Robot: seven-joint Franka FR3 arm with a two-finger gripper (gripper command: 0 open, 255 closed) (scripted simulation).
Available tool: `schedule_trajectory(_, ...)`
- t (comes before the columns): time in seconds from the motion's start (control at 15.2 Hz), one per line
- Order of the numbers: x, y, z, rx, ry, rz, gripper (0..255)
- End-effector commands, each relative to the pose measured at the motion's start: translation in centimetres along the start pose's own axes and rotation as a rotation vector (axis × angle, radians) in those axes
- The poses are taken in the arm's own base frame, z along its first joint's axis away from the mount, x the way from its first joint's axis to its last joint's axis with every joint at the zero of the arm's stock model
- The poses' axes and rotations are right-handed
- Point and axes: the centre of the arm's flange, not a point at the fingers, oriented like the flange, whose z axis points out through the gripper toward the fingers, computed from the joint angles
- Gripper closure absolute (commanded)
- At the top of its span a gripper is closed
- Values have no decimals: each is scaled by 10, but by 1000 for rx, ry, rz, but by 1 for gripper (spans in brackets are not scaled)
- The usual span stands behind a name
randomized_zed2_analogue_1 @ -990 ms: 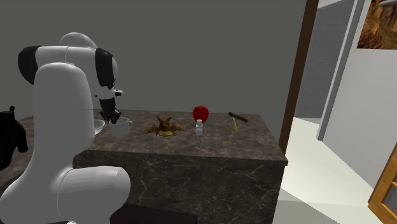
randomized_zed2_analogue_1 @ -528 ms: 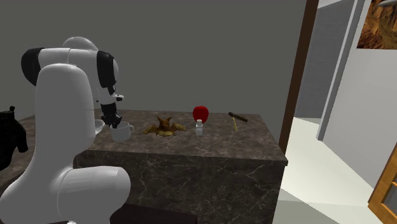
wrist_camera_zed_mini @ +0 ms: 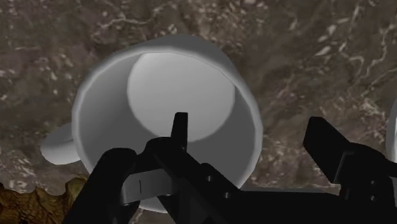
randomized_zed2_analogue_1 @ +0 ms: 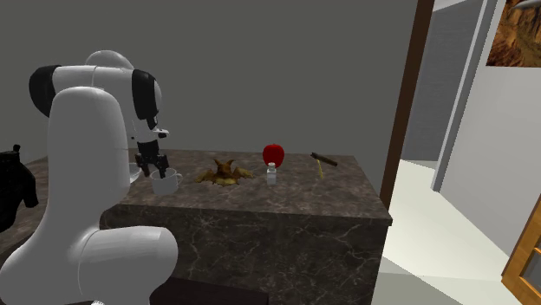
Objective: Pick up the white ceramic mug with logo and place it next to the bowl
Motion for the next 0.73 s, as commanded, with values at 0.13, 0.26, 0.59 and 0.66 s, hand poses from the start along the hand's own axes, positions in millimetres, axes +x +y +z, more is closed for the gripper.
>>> schedule_trajectory(0.13, 0, 0, 0, 0, 0, 0, 0)
schedule_trajectory(0.26, 0, 0, -26, 0, 0, 0, 0)
schedule_trajectory(0.59, 0, 0, -50, 0, 0, 0, 0)
schedule_trajectory(0.66, 0, 0, -50, 0, 0, 0, 0)
